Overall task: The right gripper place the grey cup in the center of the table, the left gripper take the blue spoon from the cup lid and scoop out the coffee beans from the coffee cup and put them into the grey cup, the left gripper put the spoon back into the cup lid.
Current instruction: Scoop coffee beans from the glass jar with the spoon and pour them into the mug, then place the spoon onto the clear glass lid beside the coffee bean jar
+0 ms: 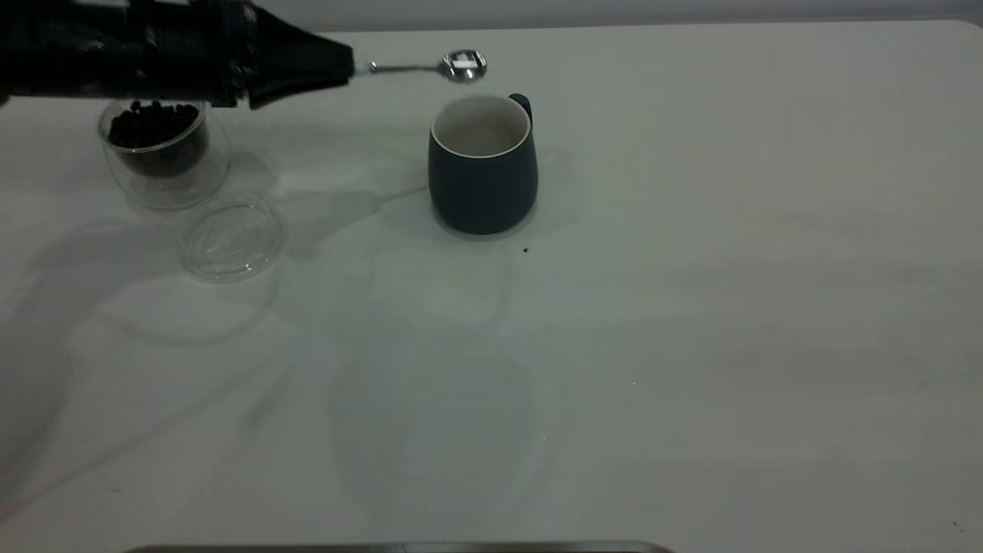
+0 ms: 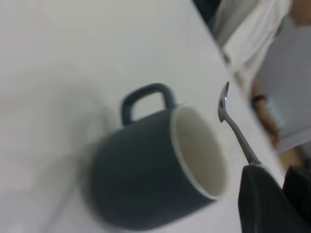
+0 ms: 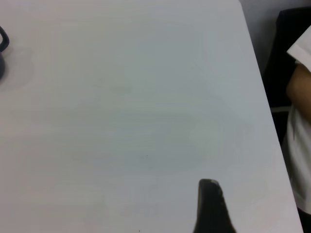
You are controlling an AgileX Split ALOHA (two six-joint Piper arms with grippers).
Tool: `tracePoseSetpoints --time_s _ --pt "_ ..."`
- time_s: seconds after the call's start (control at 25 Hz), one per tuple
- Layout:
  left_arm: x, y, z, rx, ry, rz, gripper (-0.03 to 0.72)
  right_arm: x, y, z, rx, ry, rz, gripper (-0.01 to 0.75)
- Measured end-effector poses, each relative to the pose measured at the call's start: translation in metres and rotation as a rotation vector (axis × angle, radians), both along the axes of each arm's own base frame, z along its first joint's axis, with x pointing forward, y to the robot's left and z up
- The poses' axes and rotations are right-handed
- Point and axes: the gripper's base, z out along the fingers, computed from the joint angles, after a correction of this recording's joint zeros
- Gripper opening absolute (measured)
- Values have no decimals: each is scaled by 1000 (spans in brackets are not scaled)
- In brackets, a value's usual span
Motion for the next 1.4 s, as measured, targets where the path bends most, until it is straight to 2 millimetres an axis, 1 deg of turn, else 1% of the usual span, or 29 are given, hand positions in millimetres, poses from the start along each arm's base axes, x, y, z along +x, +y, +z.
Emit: tracePoseSetpoints --time_s 0.12,0.2,0.32,0.36,0.4,0.48,0.56,0.68,0.72,0.8,0.88,0.92,1.08,1.2,1.32,1.4 --pt "-1 20 17 -52 79 41 122 0 0 0 0 0 0 459" --pt "-5 35 31 -69 101 86 122 0 0 0 0 0 0 459" --pt "-21 54 47 -80 121 95 122 0 0 0 0 0 0 459" --pt "-28 60 49 -76 144 82 122 0 0 0 0 0 0 459" --pt "-34 69 51 -71 169 76 122 0 0 0 0 0 0 459" --pt "-45 92 47 -56 239 90 122 0 0 0 0 0 0 459" --pt "-56 124 42 -44 299 145 122 0 0 0 0 0 0 459" --pt "-70 160 39 -40 331 221 122 0 0 0 0 0 0 459" --pt "-75 171 38 -40 338 245 122 0 0 0 0 0 0 459" --pt "-82 186 36 -39 357 275 122 0 0 0 0 0 0 459" --pt "-86 192 28 -53 387 295 122 0 0 0 0 0 0 459" --pt "-87 192 24 -58 401 293 122 0 0 0 0 0 0 459" --pt "-91 188 -6 -89 474 283 122 0 0 0 0 0 0 459" --pt "-95 186 -27 -81 493 280 122 0 0 0 0 0 0 459" --pt "-97 184 -44 -85 511 293 122 0 0 0 0 0 0 459" --pt "-97 184 -52 -88 508 309 122 0 0 0 0 0 0 459"
